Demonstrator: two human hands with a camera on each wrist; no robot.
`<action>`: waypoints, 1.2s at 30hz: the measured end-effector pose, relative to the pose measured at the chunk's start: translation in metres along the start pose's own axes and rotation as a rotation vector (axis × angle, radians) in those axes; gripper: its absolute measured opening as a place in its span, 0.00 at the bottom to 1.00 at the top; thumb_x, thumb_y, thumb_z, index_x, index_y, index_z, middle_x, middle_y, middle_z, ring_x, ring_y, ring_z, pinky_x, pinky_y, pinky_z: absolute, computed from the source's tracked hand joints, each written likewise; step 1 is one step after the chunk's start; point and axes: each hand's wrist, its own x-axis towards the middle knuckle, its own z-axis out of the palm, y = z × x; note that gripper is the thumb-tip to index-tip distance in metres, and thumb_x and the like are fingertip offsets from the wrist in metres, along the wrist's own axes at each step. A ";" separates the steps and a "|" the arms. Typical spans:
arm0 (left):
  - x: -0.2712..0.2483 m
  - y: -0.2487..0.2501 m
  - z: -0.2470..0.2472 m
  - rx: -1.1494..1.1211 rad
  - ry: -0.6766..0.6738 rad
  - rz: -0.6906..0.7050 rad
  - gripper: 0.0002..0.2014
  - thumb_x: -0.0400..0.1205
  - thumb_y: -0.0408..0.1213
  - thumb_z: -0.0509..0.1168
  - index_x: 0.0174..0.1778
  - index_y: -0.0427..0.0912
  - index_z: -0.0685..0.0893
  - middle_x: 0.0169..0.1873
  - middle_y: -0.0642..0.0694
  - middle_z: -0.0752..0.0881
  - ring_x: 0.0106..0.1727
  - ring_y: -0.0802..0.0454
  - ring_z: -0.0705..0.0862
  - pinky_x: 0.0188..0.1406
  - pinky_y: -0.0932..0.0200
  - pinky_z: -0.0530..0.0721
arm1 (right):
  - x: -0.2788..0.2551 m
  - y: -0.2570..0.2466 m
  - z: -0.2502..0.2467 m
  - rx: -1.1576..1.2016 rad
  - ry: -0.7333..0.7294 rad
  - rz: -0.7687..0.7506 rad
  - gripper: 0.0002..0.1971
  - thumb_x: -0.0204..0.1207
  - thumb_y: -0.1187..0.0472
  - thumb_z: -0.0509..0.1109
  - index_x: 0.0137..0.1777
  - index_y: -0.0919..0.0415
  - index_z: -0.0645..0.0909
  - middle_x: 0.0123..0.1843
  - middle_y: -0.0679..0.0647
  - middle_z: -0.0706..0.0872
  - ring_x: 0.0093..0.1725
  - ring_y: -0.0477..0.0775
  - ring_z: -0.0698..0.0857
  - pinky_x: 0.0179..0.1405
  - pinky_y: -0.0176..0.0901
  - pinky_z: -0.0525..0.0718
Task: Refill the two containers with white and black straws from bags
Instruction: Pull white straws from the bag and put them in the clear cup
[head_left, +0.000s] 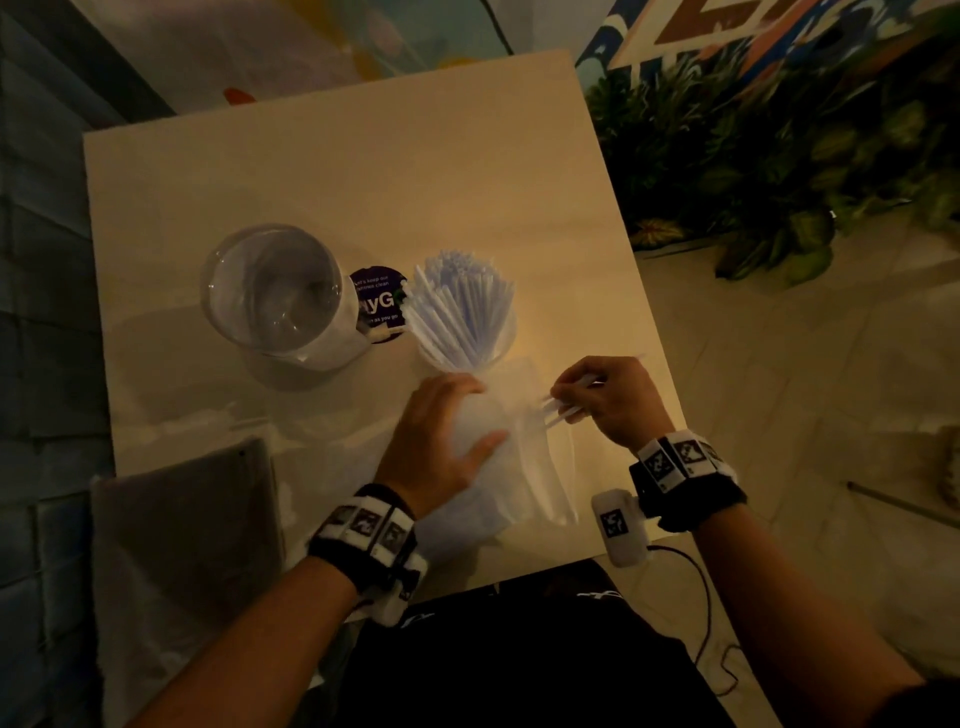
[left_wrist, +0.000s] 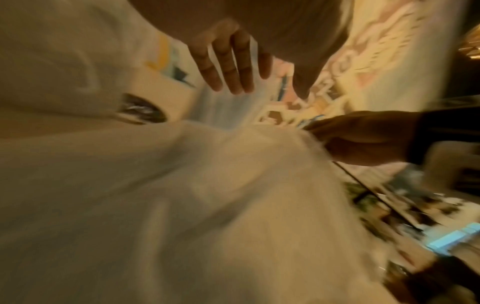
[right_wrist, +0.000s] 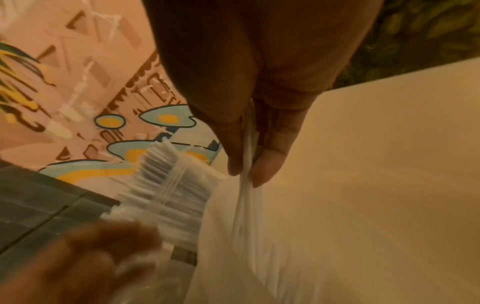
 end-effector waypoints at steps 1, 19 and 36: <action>0.005 0.017 0.008 -0.001 -0.025 0.079 0.24 0.77 0.50 0.73 0.65 0.43 0.78 0.61 0.48 0.80 0.62 0.52 0.78 0.65 0.56 0.78 | -0.002 -0.003 -0.001 -0.012 -0.003 -0.002 0.02 0.75 0.67 0.78 0.42 0.63 0.88 0.35 0.58 0.92 0.31 0.54 0.91 0.35 0.41 0.89; 0.042 0.029 0.084 0.280 -0.149 -0.066 0.08 0.83 0.39 0.63 0.43 0.41 0.85 0.36 0.45 0.87 0.41 0.49 0.83 0.51 0.45 0.82 | -0.052 -0.046 -0.027 -0.095 -0.015 -0.223 0.08 0.78 0.53 0.73 0.52 0.54 0.88 0.46 0.48 0.91 0.36 0.46 0.91 0.36 0.45 0.91; 0.029 0.061 -0.034 -0.894 0.283 -0.236 0.21 0.87 0.46 0.57 0.26 0.48 0.67 0.18 0.53 0.64 0.18 0.54 0.60 0.19 0.61 0.61 | -0.005 0.019 0.029 -0.284 -0.126 -0.190 0.05 0.80 0.63 0.73 0.52 0.59 0.89 0.49 0.52 0.91 0.43 0.50 0.89 0.45 0.46 0.87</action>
